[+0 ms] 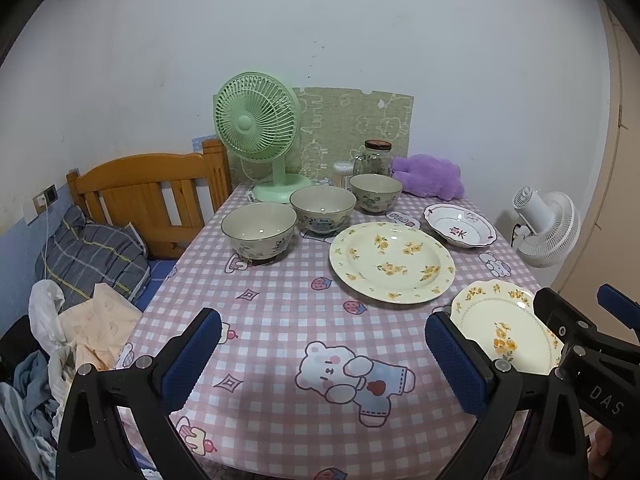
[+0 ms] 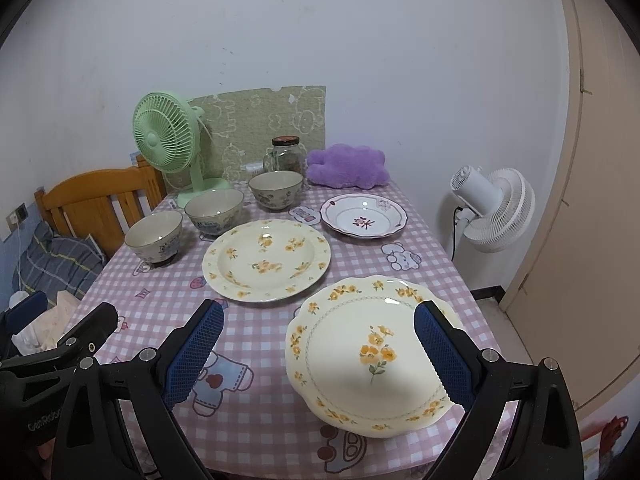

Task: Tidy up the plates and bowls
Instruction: 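Position the right gripper at the rim of the scalloped yellow-flower plate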

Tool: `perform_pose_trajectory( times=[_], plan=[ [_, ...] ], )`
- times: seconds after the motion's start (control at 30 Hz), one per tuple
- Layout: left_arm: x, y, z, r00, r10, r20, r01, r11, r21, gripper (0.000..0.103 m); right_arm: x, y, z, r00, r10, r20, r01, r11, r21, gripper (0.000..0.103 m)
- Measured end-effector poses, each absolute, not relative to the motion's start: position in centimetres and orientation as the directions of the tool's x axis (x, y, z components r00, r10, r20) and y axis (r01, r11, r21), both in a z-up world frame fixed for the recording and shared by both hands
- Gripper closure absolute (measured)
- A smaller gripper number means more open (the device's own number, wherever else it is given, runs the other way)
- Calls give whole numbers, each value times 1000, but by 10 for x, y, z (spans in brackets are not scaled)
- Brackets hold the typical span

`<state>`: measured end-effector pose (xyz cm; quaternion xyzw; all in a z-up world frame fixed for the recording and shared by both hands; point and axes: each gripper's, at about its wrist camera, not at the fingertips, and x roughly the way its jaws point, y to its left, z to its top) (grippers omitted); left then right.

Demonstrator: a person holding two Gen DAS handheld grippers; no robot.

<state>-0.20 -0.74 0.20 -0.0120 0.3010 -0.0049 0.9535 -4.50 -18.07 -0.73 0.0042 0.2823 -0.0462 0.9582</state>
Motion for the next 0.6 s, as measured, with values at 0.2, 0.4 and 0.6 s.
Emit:
perform_pose_trajectory(
  times=[0.2, 0.4, 0.6],
  plan=[
    [-2, -9, 2, 819, -15, -574, 1, 1000, -26, 1, -45, -182, -8, 836, -87, -541, 92, 996, -17, 5],
    [-2, -10, 4, 822, -14, -570, 2, 1000, -22, 1, -45, -182, -7, 837, -86, -540, 92, 996, -17, 5],
    [-3, -9, 4, 822, -13, -569, 2, 1000, -21, 1, -45, -182, -6, 836, -87, -542, 93, 996, -16, 5]
  ],
)
